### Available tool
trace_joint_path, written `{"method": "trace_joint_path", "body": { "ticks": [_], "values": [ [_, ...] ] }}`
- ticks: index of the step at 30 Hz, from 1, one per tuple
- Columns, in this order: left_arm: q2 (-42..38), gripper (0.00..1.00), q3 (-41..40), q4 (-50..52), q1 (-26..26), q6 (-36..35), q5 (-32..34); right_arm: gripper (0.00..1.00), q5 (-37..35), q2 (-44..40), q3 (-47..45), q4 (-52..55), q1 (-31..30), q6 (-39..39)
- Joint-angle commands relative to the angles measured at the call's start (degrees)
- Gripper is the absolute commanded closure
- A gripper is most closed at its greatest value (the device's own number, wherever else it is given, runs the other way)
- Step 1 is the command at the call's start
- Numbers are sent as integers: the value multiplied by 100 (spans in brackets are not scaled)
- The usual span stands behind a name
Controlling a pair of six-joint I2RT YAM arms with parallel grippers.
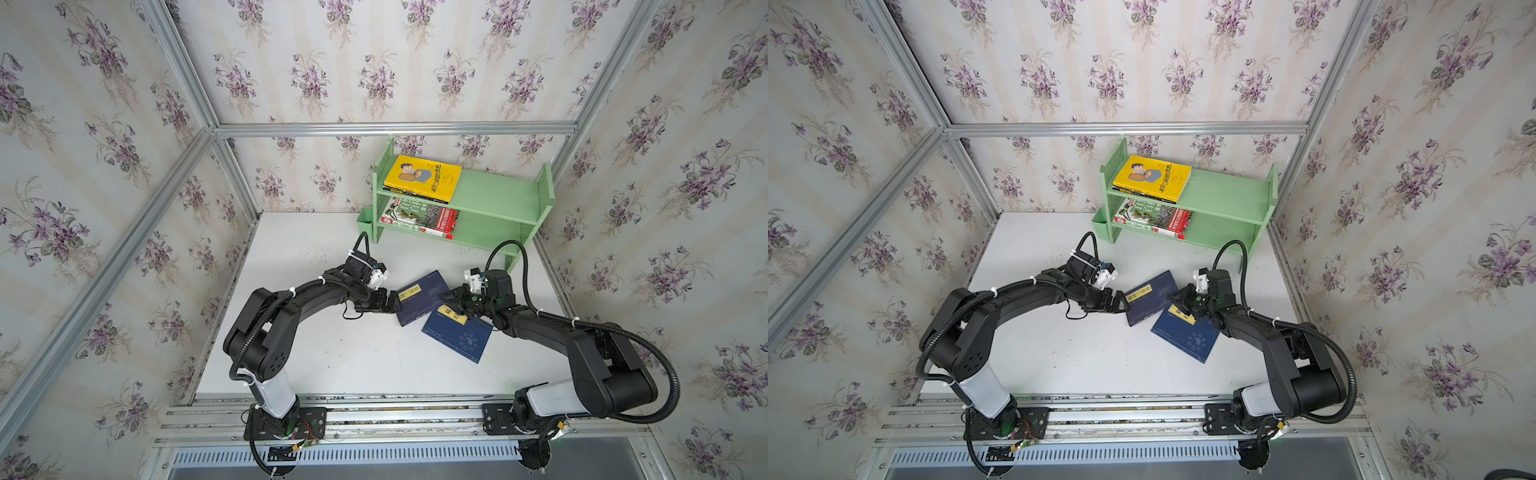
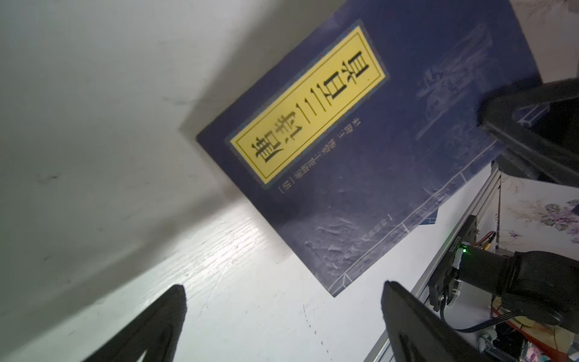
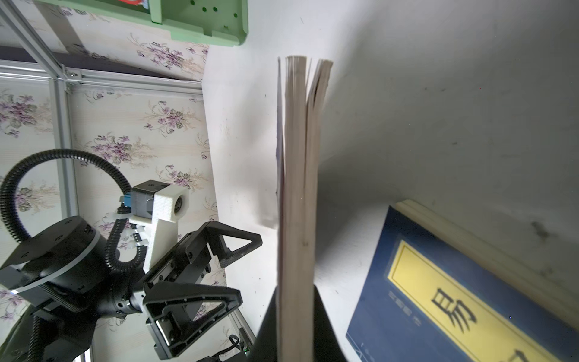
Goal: Stacking books/files
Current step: Pick up the book from the center of the table, then pass the book.
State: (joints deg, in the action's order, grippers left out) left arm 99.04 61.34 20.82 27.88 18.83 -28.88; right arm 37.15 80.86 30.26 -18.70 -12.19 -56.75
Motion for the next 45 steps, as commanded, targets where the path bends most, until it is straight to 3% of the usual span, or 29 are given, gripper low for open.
{"method": "trace_joint_path", "body": {
  "ticks": [1, 13, 20, 25, 30, 37, 40, 45],
  "values": [
    [-193, 0, 50, -14, -151, 165, -247, 93, -53, -338, -21, -320, 23, -402],
    [-794, 0, 584, -210, -857, 781, -1320, 93, -230, -2341, -341, -109, 410, -1363],
    [-832, 0, 1046, -466, -969, 1396, -1814, 93, -690, -2933, -266, -289, 512, -1764],
    [-954, 0, 961, -997, -969, 2151, -1973, 93, -849, -2866, 5, -1015, 524, -2215],
    [-1152, 0, 995, -1316, -968, 2452, -2008, 91, -832, -2923, 1069, -159, 560, -2009],
    [-1269, 0, 1398, -1836, -969, 2995, -1729, 92, -2077, -2415, 2264, 93, 442, -1948],
    [-1219, 0, 1590, -2526, -938, 3646, -1522, 92, -2437, -2013, 2822, 101, 252, -1699],
    [-850, 1, 1802, -4160, -848, 5044, -1238, 92, -2372, -1142, 3431, -616, 6, -1809]
  ]
}}
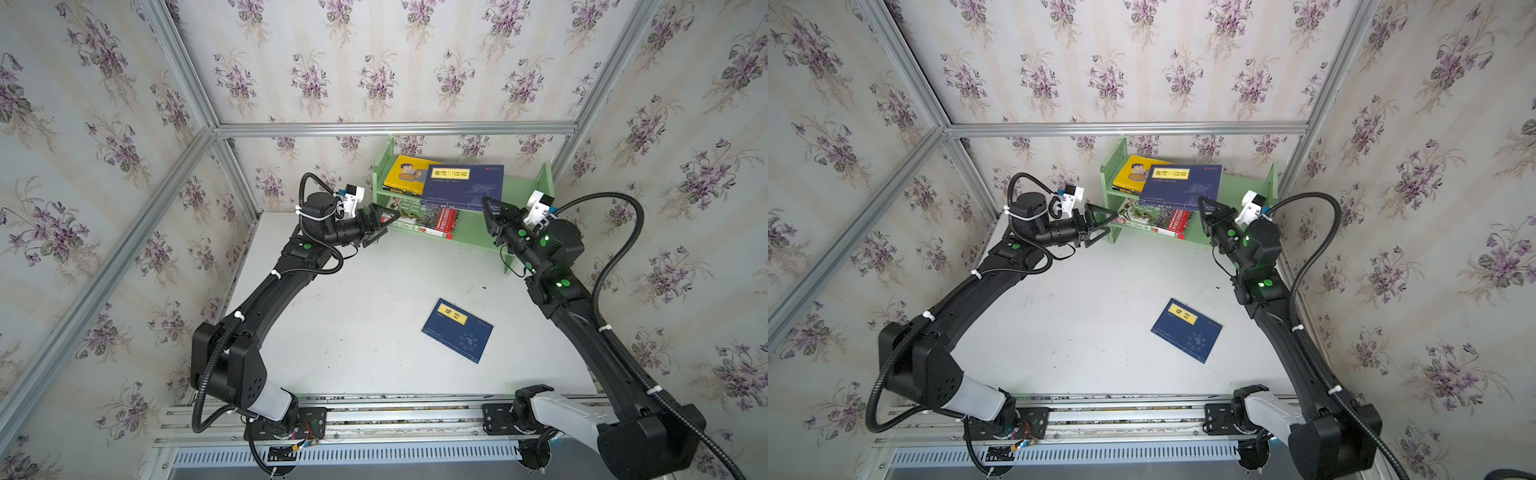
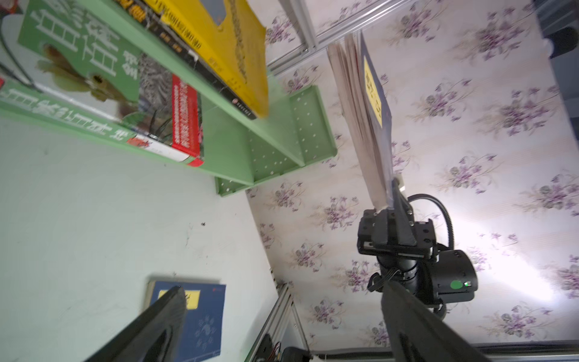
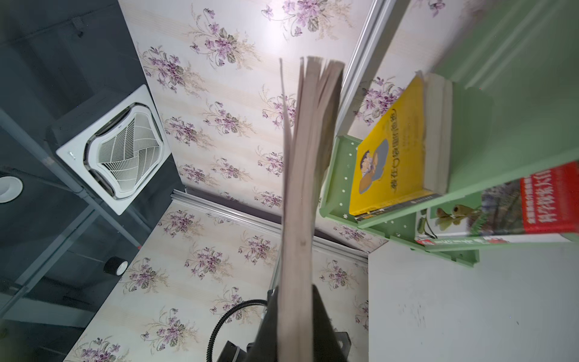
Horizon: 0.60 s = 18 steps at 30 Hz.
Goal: Stacking books/files
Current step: Pass the book.
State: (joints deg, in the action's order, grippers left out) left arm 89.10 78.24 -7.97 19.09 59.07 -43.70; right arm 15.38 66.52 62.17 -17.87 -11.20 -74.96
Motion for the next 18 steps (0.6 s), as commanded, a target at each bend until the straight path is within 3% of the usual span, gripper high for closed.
{"method": "trace_joint_path", "body": {
  "ticks": [1, 9, 18],
  "values": [
    [249, 1, 220, -1453, 50, 1229, 308, 92, -193, 431, 318, -851, -153, -30],
    [874, 6, 820, -2323, 165, 2184, 741, 92, -191, 1061, 603, -1278, -442, -138],
    [1421, 29, 1444, -2070, 244, 2355, 966, 91, -58, 1390, 791, -1506, -515, -326]
  ]
}}
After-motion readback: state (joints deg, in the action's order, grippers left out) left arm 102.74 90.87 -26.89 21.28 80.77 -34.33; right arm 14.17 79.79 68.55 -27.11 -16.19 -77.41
